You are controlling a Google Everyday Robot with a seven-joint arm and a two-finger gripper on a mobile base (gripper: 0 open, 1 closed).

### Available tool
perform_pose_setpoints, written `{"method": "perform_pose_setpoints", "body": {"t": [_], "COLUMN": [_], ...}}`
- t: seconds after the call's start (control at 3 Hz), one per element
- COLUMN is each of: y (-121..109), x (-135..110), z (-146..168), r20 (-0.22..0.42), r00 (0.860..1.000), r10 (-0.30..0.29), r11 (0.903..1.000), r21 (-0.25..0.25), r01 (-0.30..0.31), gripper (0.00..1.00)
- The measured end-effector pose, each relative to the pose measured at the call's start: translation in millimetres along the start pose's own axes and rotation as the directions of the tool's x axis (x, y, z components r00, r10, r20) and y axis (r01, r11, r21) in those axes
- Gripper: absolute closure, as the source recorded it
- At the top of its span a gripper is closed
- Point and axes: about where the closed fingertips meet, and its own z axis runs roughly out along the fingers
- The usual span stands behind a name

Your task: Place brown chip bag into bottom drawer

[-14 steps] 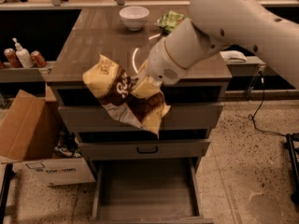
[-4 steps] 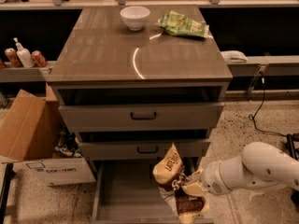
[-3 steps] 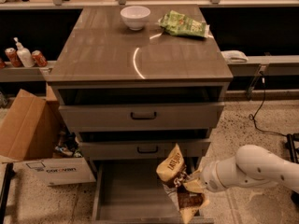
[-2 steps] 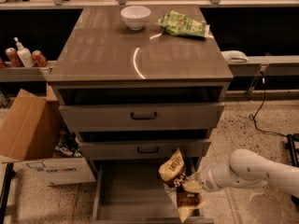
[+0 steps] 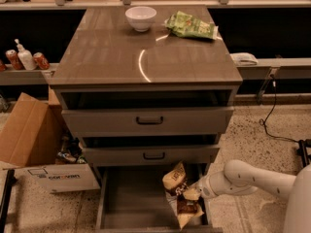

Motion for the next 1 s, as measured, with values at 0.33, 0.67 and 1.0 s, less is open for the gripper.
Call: {"method": "perform_pose_setpoints", "body": {"t": [0.33, 0.67, 1.0], "y": [-19.9, -45.8, -66.0], "x": [-2.4, -6.7, -10.3], "z": [32.7, 61.0, 77.4], "r20": [0.008, 0.021, 0.038], "r00": [1.0, 0.999, 0.997], "r10": [0.012, 0.039, 0.065], "r11": [0.9997, 0.9987, 0.9974], "r21": [-0.023, -0.033, -0.036], "r01": [-0.012, -0.039, -0.063], "gripper": [0.86, 0.62, 0.39]}}
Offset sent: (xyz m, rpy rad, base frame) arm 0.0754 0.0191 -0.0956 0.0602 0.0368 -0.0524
